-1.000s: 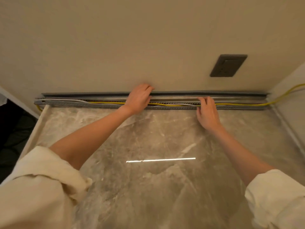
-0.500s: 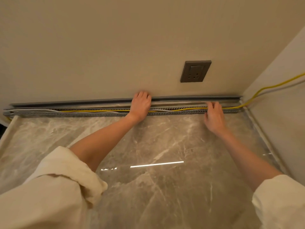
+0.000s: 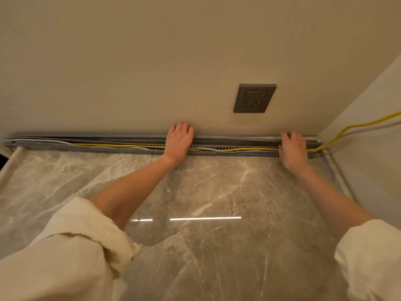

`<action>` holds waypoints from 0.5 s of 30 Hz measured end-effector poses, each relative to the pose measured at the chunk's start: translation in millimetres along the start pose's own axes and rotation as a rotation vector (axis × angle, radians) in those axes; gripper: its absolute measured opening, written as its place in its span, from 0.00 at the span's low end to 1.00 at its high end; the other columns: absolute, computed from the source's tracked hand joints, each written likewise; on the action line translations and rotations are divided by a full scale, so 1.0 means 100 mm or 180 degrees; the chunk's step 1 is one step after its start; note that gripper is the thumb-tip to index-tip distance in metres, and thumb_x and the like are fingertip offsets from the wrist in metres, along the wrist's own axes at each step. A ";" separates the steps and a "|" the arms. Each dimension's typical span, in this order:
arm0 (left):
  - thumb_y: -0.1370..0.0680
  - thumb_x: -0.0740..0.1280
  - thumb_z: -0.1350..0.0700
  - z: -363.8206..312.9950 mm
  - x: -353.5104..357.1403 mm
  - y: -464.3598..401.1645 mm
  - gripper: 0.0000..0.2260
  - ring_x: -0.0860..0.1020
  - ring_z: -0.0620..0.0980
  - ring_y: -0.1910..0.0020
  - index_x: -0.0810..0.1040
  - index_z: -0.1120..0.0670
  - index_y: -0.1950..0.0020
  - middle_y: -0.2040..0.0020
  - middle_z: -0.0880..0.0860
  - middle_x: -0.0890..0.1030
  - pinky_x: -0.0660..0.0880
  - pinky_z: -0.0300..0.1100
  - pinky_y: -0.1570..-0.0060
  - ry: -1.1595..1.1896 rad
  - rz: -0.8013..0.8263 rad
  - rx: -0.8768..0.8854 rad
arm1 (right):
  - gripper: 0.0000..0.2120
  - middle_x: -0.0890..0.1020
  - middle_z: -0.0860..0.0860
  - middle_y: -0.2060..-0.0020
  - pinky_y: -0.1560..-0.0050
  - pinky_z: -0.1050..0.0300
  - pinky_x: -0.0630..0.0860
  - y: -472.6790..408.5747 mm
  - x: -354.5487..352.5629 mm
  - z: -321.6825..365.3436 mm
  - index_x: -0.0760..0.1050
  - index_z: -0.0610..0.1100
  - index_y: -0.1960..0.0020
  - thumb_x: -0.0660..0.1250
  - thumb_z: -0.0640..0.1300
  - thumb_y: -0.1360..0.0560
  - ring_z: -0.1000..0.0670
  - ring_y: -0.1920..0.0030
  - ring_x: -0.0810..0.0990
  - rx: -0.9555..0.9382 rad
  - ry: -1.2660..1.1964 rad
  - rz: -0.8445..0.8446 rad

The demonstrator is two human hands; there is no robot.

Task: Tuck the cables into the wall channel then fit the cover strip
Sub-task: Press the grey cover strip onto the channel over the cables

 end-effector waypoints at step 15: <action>0.26 0.59 0.66 0.24 0.04 0.15 0.14 0.75 0.61 0.55 0.70 0.62 0.40 0.53 0.61 0.78 0.73 0.52 0.52 0.0588 -0.0308 0.0178 | 0.13 0.76 0.37 0.46 0.37 0.43 0.65 -0.01 0.18 0.03 0.71 0.36 0.41 0.63 0.38 0.25 0.36 0.42 0.73 -0.0306 -0.0889 -0.0067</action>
Point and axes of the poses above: each hand's wrist, its own y-axis away from the middle knuckle, its own x-axis out of the palm, z = x × y, the point moved 7 cm from there along -y, towards the middle knuckle
